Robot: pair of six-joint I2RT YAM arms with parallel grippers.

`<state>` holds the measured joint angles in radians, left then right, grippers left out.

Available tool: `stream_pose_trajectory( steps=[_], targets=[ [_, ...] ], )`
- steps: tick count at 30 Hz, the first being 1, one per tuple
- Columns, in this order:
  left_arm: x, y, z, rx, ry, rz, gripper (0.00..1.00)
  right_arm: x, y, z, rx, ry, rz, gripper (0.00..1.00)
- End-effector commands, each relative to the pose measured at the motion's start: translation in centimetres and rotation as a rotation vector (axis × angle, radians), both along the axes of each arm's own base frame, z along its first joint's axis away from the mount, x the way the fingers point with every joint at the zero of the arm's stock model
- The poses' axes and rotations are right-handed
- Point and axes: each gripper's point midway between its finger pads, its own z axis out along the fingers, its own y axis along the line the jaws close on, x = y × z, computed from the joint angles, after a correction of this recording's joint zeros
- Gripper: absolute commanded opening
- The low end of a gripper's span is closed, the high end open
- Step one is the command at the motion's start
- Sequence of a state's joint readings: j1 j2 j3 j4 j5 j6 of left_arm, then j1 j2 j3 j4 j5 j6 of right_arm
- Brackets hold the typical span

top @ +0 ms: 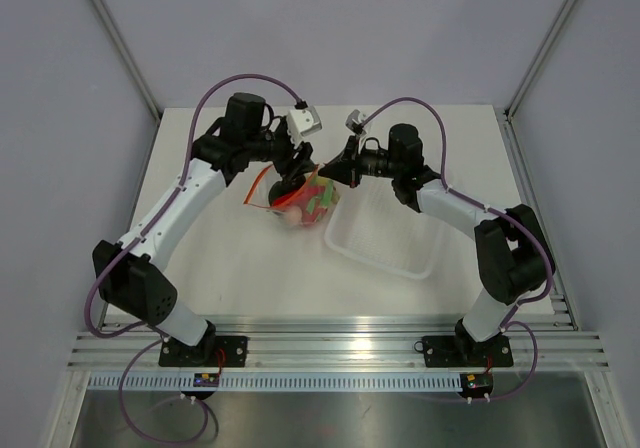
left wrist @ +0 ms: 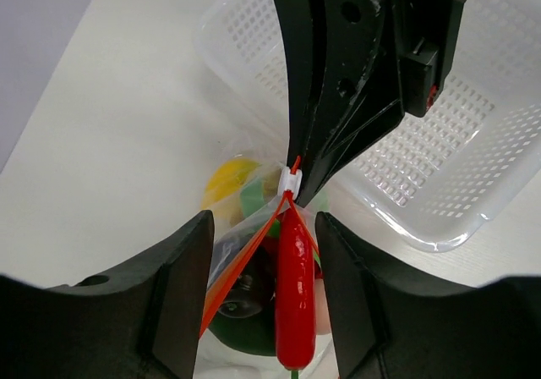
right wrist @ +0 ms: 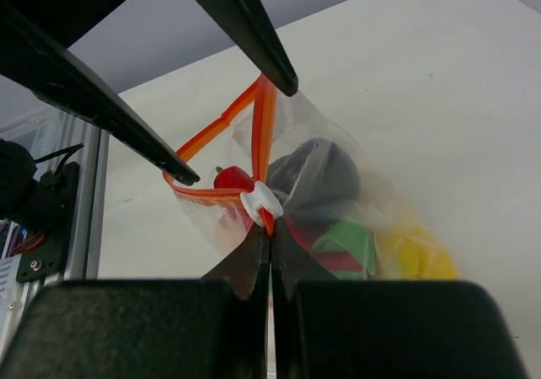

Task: Place the food in the zip-top bag and seal the zipper
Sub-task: Zip the zipper food storage bag at the center of the board.

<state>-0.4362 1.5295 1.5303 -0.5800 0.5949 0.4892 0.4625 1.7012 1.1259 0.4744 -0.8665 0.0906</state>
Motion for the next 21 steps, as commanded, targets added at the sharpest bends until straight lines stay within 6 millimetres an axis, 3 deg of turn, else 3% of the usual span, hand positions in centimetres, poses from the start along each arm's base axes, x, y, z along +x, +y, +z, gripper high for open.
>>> stream_pose_trajectory(
  steps=[1,12,21],
  targets=[
    [0.0,-1.3,2.5,-0.043,-0.103,-0.095,0.55,-0.2,0.5,2.9,0.029,-0.103,0.061,0.0],
    [-1.2,-3.1,0.9,-0.029,-0.04,-0.223,0.52,-0.6,0.7,2.7,0.032,-0.087,0.089,0.0],
    [-1.3,-3.2,0.1,-0.01,-0.005,-0.237,0.46,-0.7,0.6,2.8,0.033,-0.081,0.091,0.0]
  ],
)
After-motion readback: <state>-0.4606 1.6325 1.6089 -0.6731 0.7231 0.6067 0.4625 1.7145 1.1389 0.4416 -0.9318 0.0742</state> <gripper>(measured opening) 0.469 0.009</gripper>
